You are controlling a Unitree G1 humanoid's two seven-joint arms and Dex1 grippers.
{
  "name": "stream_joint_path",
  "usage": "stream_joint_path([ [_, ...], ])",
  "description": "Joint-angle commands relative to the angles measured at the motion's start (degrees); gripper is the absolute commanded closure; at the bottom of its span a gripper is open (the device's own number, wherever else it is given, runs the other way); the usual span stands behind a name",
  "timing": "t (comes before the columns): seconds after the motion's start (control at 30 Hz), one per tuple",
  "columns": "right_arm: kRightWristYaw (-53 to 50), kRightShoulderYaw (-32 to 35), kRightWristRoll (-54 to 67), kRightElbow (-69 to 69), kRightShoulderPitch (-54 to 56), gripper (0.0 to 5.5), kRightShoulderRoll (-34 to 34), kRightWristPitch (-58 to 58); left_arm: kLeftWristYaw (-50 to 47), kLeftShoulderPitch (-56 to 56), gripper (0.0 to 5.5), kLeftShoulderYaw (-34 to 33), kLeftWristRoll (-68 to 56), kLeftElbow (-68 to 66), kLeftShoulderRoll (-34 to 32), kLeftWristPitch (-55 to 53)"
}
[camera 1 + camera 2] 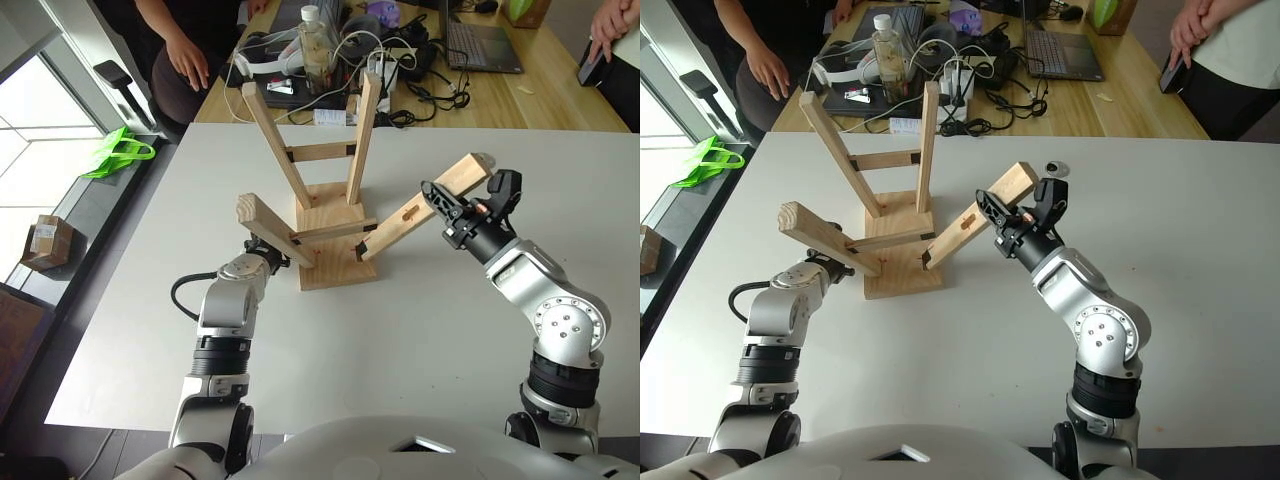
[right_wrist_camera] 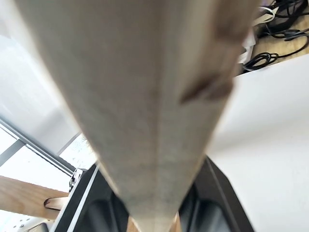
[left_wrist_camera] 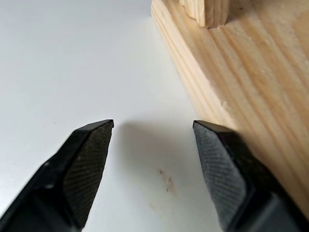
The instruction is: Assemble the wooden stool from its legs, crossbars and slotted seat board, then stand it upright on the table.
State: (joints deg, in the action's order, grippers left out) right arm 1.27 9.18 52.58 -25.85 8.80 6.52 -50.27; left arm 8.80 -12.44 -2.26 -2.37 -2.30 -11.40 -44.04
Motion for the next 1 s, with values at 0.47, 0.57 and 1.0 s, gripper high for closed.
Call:
stream_joint_path([
  [0.47,-3.67,-0.26,-6.64,4.10,0.32,4.50,0.87,2.58,-2.65,2.52,2.44,-1.83,-0.51,5.38,0.76,-1.51],
  [0.57,-3.76,-1.27,-7.54,3.55,0.90,4.50,1.63,1.90,-4.03,3.84,2.44,-2.55,-0.21,7.64,1.02,-1.47],
  [1.0,-2.48,-8.40,-15.50,5.78,8.68,4.50,6.88,-2.77,-12.49,2.63,2.44,-7.95,0.02,13.20,3.04,6.47],
])
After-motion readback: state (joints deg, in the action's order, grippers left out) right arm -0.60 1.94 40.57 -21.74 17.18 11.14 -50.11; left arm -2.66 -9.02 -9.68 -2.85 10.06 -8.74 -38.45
